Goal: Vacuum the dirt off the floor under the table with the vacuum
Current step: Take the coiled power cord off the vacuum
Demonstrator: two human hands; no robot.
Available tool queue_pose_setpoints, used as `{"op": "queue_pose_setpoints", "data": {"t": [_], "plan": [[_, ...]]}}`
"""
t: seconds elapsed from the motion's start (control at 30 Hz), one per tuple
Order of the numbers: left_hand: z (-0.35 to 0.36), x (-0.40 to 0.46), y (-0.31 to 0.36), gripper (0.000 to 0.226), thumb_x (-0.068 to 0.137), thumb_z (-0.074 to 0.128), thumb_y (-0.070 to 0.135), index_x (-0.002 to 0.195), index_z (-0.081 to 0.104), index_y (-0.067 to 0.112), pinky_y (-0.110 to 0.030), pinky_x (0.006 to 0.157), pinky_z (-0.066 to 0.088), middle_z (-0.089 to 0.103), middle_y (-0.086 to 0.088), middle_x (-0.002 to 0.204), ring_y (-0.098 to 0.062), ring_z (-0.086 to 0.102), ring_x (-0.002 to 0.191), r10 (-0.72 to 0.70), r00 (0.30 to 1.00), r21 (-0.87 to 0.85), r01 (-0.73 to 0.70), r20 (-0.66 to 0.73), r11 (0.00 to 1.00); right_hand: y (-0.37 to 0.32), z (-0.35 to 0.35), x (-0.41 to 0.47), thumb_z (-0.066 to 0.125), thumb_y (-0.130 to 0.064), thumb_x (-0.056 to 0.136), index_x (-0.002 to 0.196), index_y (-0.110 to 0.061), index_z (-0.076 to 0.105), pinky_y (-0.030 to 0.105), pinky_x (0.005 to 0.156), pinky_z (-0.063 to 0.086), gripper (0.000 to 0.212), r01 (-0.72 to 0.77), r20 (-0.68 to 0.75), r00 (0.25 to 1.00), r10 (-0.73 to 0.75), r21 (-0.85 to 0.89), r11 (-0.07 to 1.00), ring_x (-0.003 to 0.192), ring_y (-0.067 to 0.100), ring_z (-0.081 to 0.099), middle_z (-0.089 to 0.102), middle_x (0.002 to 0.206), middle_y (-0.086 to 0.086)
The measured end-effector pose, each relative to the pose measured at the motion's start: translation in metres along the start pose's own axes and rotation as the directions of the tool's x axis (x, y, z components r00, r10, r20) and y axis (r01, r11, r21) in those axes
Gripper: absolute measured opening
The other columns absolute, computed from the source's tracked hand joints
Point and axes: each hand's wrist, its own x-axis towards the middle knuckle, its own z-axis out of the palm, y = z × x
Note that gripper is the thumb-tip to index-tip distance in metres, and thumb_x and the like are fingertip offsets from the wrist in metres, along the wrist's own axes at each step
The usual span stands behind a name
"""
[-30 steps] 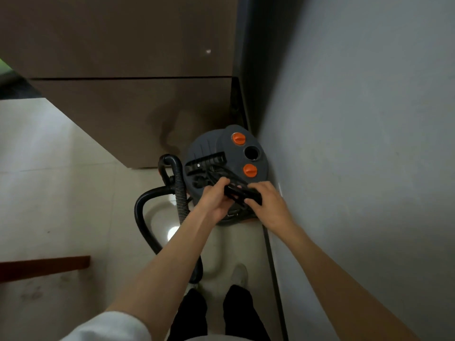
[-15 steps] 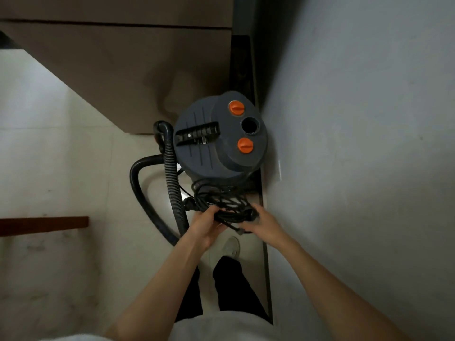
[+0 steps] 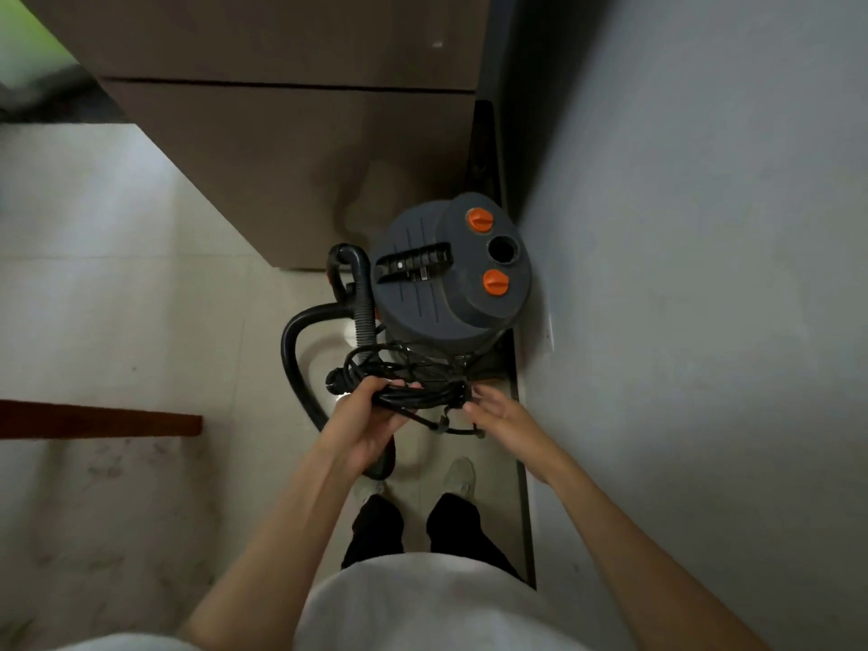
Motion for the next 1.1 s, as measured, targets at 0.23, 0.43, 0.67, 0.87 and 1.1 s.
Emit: {"op": "queue_pose_setpoints", "data": {"t": [0.23, 0.43, 0.67, 0.87, 1.1], "plan": [[0.028, -0.037, 0.05, 0.015, 0.097, 0.04, 0.006, 0.091, 0.052, -0.001, -0.043, 0.065, 0.057, 0.059, -0.014, 0.086, -0.029, 0.064, 0.087, 0.079, 0.983, -0.144, -0.054, 0.168, 0.988, -0.06, 0.02, -0.033, 0.058, -0.019, 0.093, 0.087, -0.014, 0.069, 0.008, 0.075, 0.045, 0.013, 0.216, 0.002, 0.976, -0.216, -0.052, 0.975, 0.076, -0.008, 0.062, 0.068, 0.08, -0.009], [0.049, -0.059, 0.069, 0.019, 0.097, 0.036, 0.006, 0.09, 0.052, -0.003, -0.043, 0.079, 0.055, 0.058, -0.017, 0.093, -0.026, 0.063, 0.087, 0.163, 0.953, -0.222, -0.106, 0.256, 0.969, -0.1, 0.03, -0.039, 0.069, -0.008, 0.084, 0.074, -0.018, 0.063, 0.009, 0.064, 0.042, 0.016, 0.418, -0.213, 0.882, -0.42, -0.054, 0.907, 0.056, -0.01, 0.054, 0.059, 0.067, -0.006], [0.05, -0.078, 0.072, 0.018, 0.098, 0.035, 0.006, 0.092, 0.05, -0.001, -0.049, 0.099, 0.041, 0.054, -0.012, 0.087, -0.026, 0.059, 0.09, 0.235, 0.942, -0.439, -0.111, 0.239, 0.891, -0.12, 0.048, -0.046, 0.067, -0.013, 0.087, 0.079, -0.013, 0.064, 0.005, 0.06, 0.04, 0.008, 0.469, -0.289, 0.848, -0.444, 0.02, 0.883, 0.062, -0.005, 0.054, 0.059, 0.072, -0.006], [0.046, -0.08, 0.08, 0.019, 0.098, 0.035, 0.007, 0.086, 0.049, 0.001, -0.044, 0.098, 0.041, 0.051, -0.009, 0.08, -0.024, 0.058, 0.085, 0.261, 0.936, -0.571, -0.084, 0.236, 0.816, -0.123, 0.05, -0.054, 0.062, 0.0, 0.086, 0.088, -0.012, 0.066, 0.002, 0.064, 0.043, 0.013, 0.466, -0.275, 0.874, -0.4, 0.244, 0.85, 0.07, -0.011, 0.061, 0.067, 0.082, -0.007], [0.043, -0.088, 0.084, 0.026, 0.096, 0.03, 0.008, 0.073, 0.039, 0.011, -0.031, 0.089, 0.039, 0.039, -0.002, 0.05, -0.012, 0.037, 0.057, 0.304, 0.916, -0.626, -0.079, 0.262, 0.776, -0.129, 0.047, -0.057, 0.062, -0.019, 0.081, 0.08, -0.007, 0.064, 0.025, 0.078, 0.046, 0.012, 0.343, -0.053, 0.929, -0.366, 0.487, 0.803, 0.081, 0.015, 0.061, 0.065, 0.081, 0.005]]}}
